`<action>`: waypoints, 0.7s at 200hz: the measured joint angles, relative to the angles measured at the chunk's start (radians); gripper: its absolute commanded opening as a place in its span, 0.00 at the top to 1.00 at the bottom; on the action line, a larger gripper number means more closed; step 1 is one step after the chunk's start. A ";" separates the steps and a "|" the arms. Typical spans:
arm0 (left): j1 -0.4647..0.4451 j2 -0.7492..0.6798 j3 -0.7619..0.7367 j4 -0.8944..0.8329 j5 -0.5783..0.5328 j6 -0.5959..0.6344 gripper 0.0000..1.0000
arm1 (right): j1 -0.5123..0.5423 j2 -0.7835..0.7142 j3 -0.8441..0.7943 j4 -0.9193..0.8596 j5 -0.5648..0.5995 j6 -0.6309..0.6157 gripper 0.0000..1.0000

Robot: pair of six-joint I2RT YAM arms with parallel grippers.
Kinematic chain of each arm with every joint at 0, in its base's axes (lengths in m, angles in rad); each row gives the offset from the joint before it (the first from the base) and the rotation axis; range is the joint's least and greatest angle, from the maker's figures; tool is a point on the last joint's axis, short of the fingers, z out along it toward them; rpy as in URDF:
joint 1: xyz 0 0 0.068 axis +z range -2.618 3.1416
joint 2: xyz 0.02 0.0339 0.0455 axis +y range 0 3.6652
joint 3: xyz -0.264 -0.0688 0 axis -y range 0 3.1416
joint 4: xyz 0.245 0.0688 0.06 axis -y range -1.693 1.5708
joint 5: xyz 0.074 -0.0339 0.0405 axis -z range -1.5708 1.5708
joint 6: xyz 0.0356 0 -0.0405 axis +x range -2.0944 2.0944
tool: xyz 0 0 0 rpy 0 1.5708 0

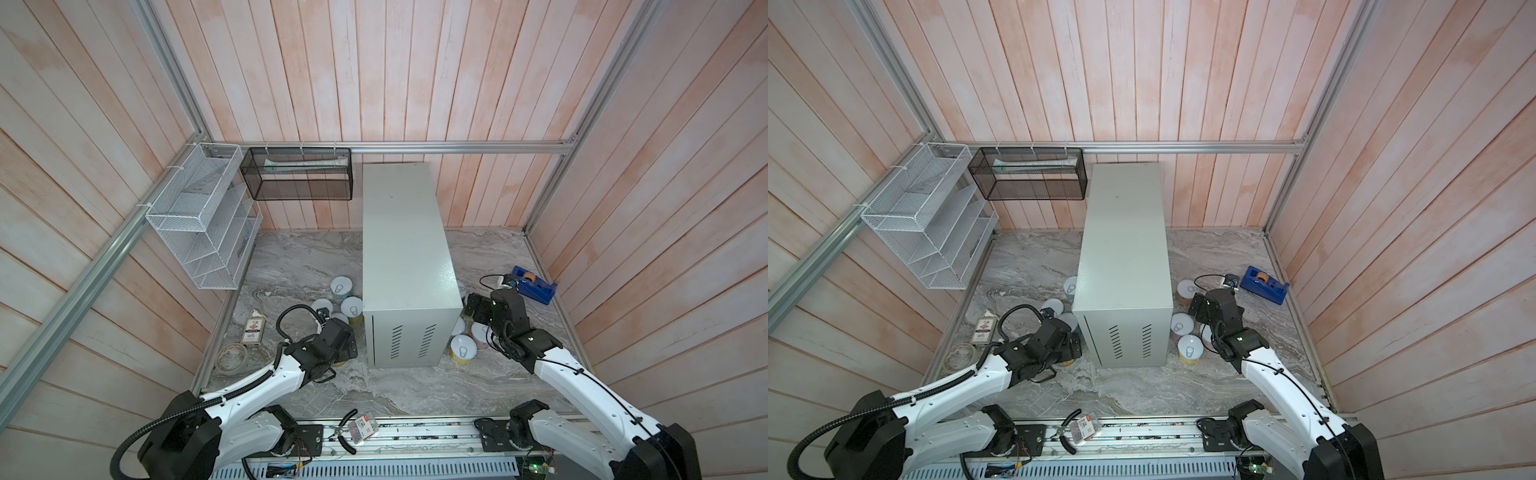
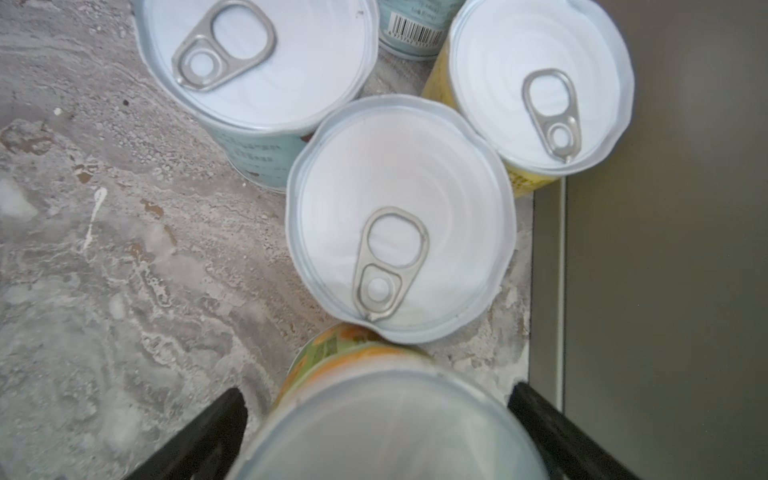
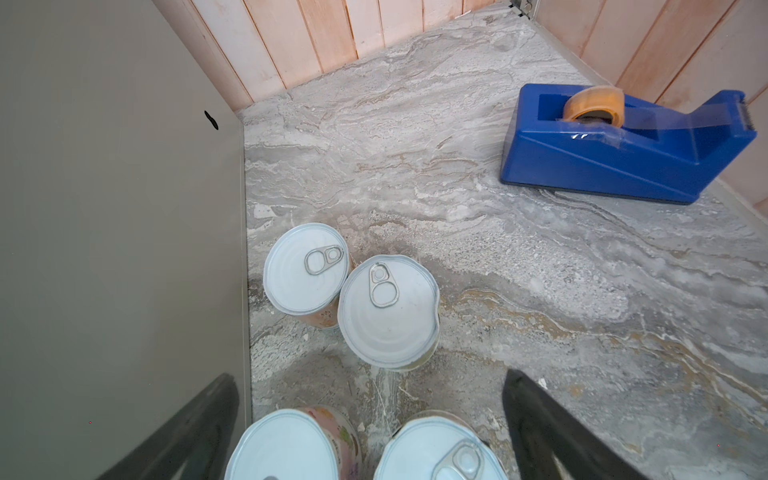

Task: Place and organize the canned foods onto the counter

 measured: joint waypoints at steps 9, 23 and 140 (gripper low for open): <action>-0.004 0.013 0.000 0.005 -0.006 0.001 0.04 | 0.000 0.000 -0.004 0.004 -0.002 0.000 0.02; -0.011 0.031 0.000 0.009 -0.013 -0.002 0.08 | 0.000 0.000 -0.013 0.017 -0.004 -0.001 0.03; -0.032 0.055 0.024 -0.056 -0.068 -0.015 1.00 | 0.000 -0.009 -0.050 0.057 -0.007 -0.009 0.03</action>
